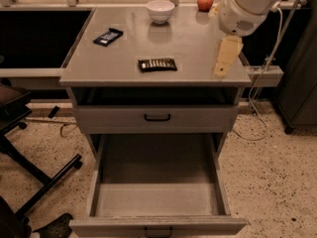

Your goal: Place rxbar chocolate into middle drawer

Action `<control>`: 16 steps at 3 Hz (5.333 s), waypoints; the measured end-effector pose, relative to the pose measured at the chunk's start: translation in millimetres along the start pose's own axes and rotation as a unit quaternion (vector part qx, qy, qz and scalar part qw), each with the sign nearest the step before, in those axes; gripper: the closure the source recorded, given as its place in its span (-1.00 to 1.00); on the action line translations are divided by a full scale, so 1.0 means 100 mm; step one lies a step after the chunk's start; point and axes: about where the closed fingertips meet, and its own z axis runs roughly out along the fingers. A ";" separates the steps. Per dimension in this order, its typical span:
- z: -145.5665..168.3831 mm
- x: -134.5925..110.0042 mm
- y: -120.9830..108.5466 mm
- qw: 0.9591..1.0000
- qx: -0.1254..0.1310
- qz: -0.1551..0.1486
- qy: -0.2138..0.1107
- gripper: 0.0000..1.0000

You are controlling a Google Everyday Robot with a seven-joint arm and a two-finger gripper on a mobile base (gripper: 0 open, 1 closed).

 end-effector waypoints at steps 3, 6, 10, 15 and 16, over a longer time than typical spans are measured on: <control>0.47 -0.10 -0.36 0.998 0.018 0.021 -0.052 -1.00; 1.20 -0.21 -0.82 0.993 0.022 0.057 -0.106 -1.00; 1.85 -0.37 -1.09 0.982 0.003 0.083 -0.172 -1.00; 1.54 -0.65 -0.92 0.976 -0.024 0.106 -0.188 -1.00; 1.59 -0.64 -0.94 0.974 -0.023 0.109 -0.197 -1.00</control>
Offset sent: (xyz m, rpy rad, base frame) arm 0.0377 -0.0064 -0.0200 0.1087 -0.0377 -0.0514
